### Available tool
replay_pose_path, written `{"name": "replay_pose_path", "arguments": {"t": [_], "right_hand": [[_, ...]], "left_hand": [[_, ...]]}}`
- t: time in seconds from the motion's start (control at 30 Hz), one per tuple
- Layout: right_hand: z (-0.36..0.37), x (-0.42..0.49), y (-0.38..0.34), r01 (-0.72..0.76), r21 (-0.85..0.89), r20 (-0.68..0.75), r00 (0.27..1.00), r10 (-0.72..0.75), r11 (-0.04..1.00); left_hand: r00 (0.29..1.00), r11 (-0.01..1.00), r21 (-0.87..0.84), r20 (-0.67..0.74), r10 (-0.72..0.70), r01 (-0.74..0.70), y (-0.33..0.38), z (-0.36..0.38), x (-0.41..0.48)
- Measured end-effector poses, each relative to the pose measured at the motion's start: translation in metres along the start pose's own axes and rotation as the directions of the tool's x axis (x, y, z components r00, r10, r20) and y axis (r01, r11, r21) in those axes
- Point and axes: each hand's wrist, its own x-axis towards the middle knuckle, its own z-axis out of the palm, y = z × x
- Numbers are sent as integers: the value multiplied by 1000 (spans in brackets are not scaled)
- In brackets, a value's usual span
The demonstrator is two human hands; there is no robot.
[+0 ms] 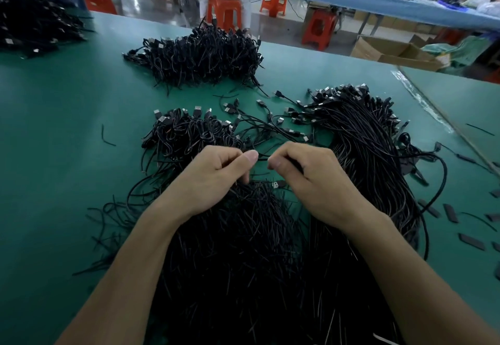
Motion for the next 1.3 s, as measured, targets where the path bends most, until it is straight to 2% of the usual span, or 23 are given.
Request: {"name": "replay_pose_path", "arguments": {"t": [0.1,0.17,0.23,0.33,0.47,0.5,0.53,0.63,0.67,0.73,0.77,0.83,0.97,1.07,1.17,1.3], "right_hand": [[0,5,-5,15,152,-104,995,1,988],[0,10,-10,5,315,-129,991,38,949],[2,12,-15,-24,446,-108,991,81,895],[8,7,-18,-77,450,-8,996,91,890],[16,-8,-19,-139,190,206,974,99,972],[17,-14,-21,-135,138,259,961,96,981],[17,-19,-23,-122,99,298,951,88,988],[8,-26,-33,-72,70,272,961,51,995],[3,-24,-35,-56,88,228,973,35,995],[-8,-19,-37,-37,115,133,991,21,993],[-13,-17,-37,-32,111,95,995,21,993],[-23,-14,-35,-23,116,55,998,17,993],[-32,-11,-38,42,247,36,998,-53,968],[-27,-9,-39,83,350,-18,996,-82,933],[-19,-8,-33,65,466,-138,990,0,882],[-6,-12,-21,-58,542,-38,995,93,838]], "left_hand": [[978,994,-82,201,-58,76,7,1,-6],[947,944,-313,321,-4,110,15,2,-11],[923,818,-559,371,102,135,22,4,-14],[954,631,-771,251,166,93,31,9,-14],[994,457,-884,-68,81,-97,31,10,-6],[988,473,-868,-149,47,-153,28,10,-4],[973,537,-819,-229,17,-202,25,10,-3],[924,861,-459,-381,33,-220,17,15,-3],[926,929,-316,-372,64,-191,16,16,-3],[966,984,-115,-237,106,-136,16,20,-6],[984,991,-69,-143,101,-112,17,22,-7],[999,994,-108,-17,33,-35,22,27,-10],[987,910,-402,157,-44,105,34,29,-16],[950,817,-520,296,-100,248,40,22,-20],[941,731,-629,333,-56,265,45,14,-20],[971,642,-754,231,66,136,49,12,-20]]}}
